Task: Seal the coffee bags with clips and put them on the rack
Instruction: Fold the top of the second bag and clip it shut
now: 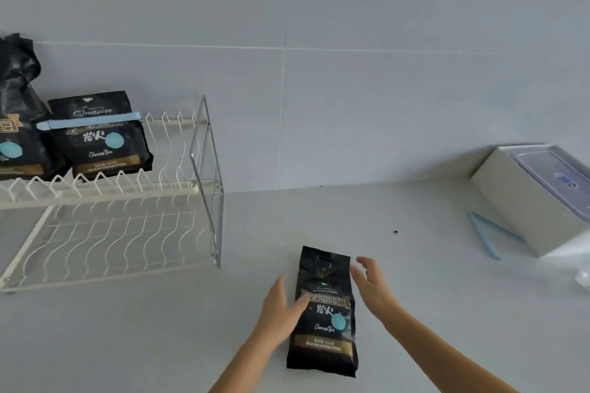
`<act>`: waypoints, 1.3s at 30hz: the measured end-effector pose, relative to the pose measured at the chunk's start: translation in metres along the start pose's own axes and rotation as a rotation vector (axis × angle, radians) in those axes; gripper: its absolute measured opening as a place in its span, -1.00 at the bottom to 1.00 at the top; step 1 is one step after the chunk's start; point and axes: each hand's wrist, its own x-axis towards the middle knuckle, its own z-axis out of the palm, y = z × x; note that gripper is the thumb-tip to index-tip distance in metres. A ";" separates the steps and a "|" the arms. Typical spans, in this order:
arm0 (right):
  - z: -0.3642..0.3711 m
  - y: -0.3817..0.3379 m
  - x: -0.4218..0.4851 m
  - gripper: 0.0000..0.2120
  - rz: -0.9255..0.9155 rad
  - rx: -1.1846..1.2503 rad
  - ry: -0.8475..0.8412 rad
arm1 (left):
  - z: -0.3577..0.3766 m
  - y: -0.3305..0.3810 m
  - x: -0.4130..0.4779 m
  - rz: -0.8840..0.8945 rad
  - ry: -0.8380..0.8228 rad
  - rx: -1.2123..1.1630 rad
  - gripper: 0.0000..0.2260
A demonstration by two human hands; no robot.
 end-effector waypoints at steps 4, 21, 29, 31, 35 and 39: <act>-0.014 0.042 -0.010 -0.57 0.299 0.181 -0.131 | 0.024 -0.009 0.005 -0.157 -0.151 -0.233 -0.51; -0.069 0.063 0.013 -0.73 0.284 0.372 -0.367 | 0.098 0.033 0.006 -0.168 0.184 -0.404 -0.83; -0.129 0.050 0.021 -0.86 -0.216 0.386 -0.225 | 0.128 0.073 0.019 0.105 0.232 -0.445 -0.87; -0.146 0.051 0.025 -0.85 -0.347 0.280 -0.175 | 0.131 0.082 0.020 0.215 0.182 -0.398 -0.88; -0.171 0.065 0.031 -0.79 -0.426 0.054 -0.175 | 0.160 0.098 0.032 0.299 0.180 -0.283 -0.87; -0.184 0.053 0.044 -0.85 -0.422 -0.048 -0.108 | 0.184 0.111 0.043 0.293 0.279 -0.322 -0.53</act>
